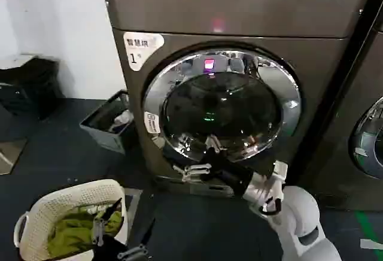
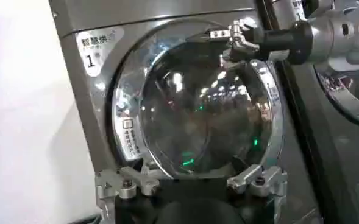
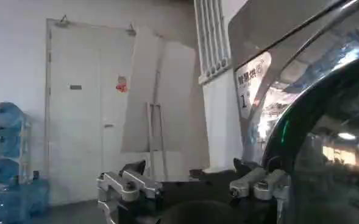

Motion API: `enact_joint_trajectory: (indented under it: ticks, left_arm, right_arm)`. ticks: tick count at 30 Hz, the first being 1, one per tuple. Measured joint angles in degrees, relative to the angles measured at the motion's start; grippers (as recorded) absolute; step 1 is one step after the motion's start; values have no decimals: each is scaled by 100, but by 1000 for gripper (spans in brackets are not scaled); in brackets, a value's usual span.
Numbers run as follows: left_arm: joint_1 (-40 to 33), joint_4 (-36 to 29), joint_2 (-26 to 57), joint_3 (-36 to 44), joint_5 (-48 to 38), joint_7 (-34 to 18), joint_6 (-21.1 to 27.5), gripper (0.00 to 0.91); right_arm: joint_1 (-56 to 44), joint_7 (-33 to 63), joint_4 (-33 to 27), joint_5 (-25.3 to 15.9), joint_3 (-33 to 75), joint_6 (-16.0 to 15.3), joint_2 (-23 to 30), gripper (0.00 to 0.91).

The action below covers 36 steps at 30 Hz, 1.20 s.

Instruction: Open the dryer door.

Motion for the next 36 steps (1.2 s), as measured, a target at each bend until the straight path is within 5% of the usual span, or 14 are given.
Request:
enact_joint_trajectory:
  ticks: [36]
  left_arm:
    - [-24,6,11,32,-132,5,-16,907]
  right_arm:
    - [763,464,-1248,-1015,-742,179,415,907]
